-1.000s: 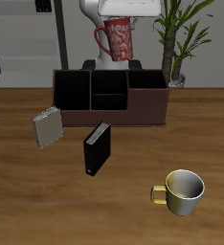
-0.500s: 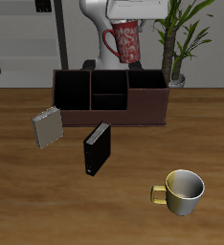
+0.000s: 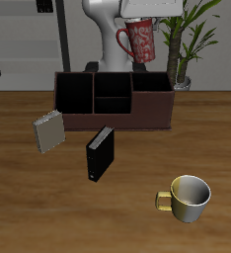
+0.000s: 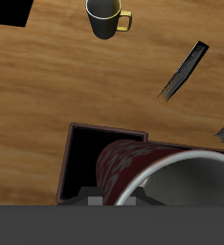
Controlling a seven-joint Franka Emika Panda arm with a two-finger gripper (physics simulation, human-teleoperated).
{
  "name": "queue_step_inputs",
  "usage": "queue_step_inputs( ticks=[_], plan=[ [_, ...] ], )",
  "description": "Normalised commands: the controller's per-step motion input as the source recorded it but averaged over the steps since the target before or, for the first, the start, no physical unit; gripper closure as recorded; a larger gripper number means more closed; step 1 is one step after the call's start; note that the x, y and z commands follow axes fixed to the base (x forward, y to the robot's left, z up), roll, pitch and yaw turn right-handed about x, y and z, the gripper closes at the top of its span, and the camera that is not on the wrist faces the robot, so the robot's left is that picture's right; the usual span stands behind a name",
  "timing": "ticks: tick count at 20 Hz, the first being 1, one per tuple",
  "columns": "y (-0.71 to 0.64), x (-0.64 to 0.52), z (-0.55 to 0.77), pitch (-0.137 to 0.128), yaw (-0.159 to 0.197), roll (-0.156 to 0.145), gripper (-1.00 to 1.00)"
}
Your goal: Place the red mug into the back desk caddy's right compartment
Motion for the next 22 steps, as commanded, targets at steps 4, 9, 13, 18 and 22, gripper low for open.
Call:
queue_step_inputs(
  ticks=[4,9,13,18,22],
  plan=[
    [0.15,0.06,-0.08,0.013,-0.018,-0.001,1.00],
    [0.04,0.01,-0.10,-0.007,-0.014,0.012,1.00],
    [-0.05,0.04,-0.15,0.006,-0.031,-0.021,1.00],
    [-0.01,0.07,-0.23,0.027,-0.012,0.003,1.00],
    [0.00,0.05,-0.14,0.025,-0.019,-0.002,1.00]
  ],
)
